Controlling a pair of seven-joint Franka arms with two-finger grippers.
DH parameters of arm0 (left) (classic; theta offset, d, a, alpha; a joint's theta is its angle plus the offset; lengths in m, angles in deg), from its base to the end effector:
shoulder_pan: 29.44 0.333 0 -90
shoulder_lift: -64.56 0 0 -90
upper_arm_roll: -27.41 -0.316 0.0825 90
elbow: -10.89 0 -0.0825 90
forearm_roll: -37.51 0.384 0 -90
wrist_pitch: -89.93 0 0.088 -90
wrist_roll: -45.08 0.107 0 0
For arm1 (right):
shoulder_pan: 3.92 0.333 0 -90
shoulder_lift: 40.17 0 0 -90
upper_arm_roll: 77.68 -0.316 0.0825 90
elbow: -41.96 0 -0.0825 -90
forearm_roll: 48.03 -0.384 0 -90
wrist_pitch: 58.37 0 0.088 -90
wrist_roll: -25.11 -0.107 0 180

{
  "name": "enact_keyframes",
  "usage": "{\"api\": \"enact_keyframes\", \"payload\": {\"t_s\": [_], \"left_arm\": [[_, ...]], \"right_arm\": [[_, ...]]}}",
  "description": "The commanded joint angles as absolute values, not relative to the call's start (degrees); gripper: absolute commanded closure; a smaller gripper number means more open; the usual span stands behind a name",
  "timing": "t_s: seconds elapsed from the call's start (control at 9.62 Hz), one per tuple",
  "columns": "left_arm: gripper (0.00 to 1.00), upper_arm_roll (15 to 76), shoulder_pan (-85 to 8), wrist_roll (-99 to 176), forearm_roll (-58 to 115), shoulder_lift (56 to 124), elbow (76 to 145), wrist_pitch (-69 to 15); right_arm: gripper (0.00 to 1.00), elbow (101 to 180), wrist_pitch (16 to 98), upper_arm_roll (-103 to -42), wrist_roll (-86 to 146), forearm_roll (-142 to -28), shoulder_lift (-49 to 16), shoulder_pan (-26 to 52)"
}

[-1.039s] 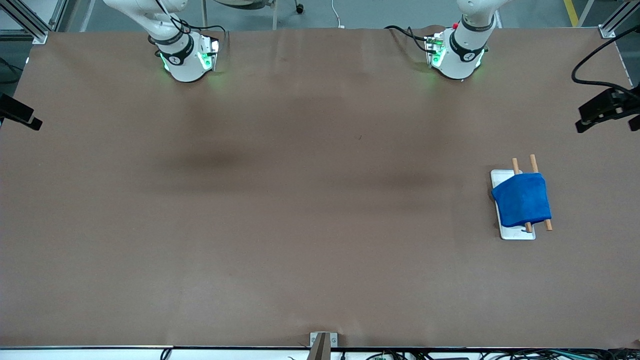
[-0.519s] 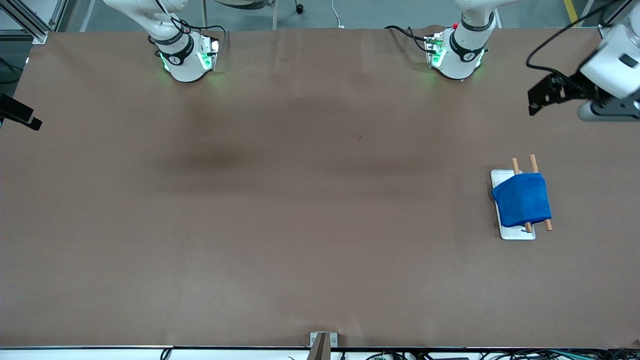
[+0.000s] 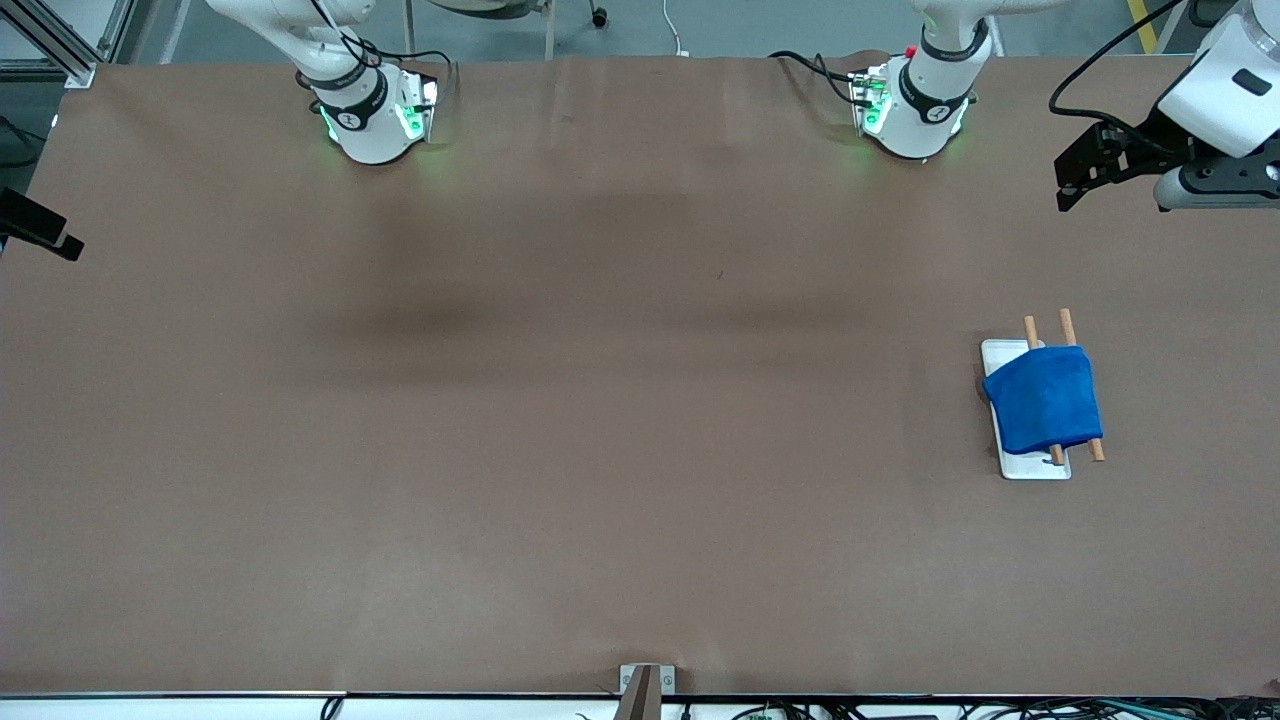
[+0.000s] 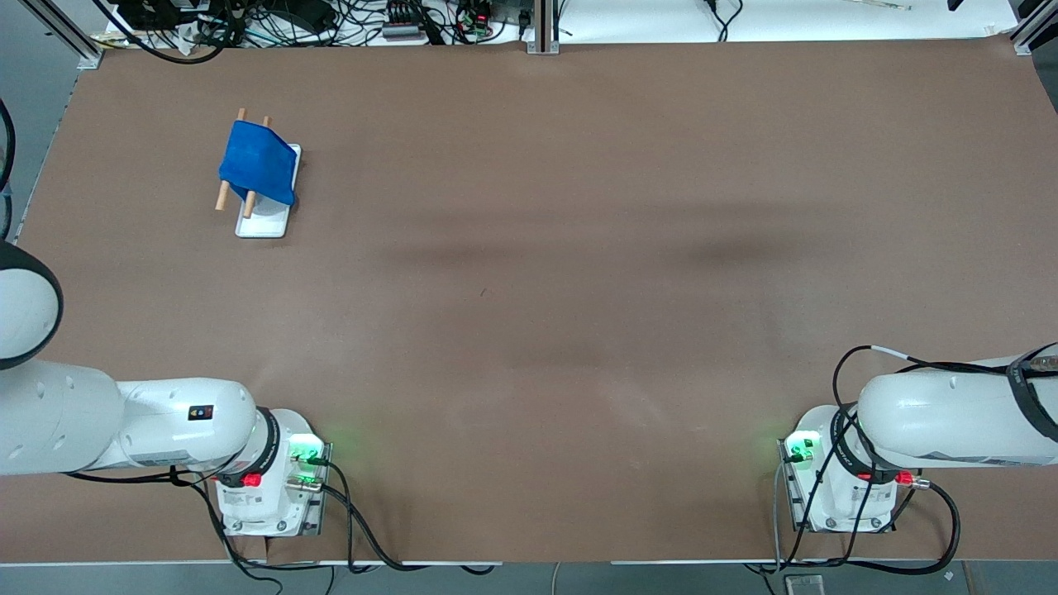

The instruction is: Right arm passes towel to left arm to hang

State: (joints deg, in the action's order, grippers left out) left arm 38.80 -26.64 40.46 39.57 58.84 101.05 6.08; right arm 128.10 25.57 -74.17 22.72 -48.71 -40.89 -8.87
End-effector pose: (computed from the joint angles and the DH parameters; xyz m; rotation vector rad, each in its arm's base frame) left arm 0.5063 -0.0784 0.6662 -3.0835 0.0996 0.0089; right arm 0.5342 -0.0783 0.6537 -3.1136 0.2939 0.0393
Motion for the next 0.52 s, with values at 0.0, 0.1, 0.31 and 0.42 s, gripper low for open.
{"api": "enact_keyframes", "payload": {"t_s": [0.0,0.1,0.31,0.42], "left_arm": [[0.00,38.0,-27.6,40.1,39.0,59.0,103.0,5.2],[0.00,37.9,-27.6,40.0,38.8,59.2,103.0,5.2],[0.00,37.6,-27.6,39.9,38.7,59.2,103.0,5.2],[0.00,37.6,-27.6,39.9,38.6,59.2,103.0,5.2]], "right_arm": [[0.00,128.2,25.1,-74.3,23.4,-47.7,-41.2,-9.1],[0.00,128.2,25.1,-74.3,23.4,-47.7,-41.2,-9.1],[0.00,128.2,25.0,-74.3,23.4,-47.7,-41.2,-9.1],[0.00,128.2,25.0,-74.3,23.4,-47.7,-41.2,-9.1]]}}
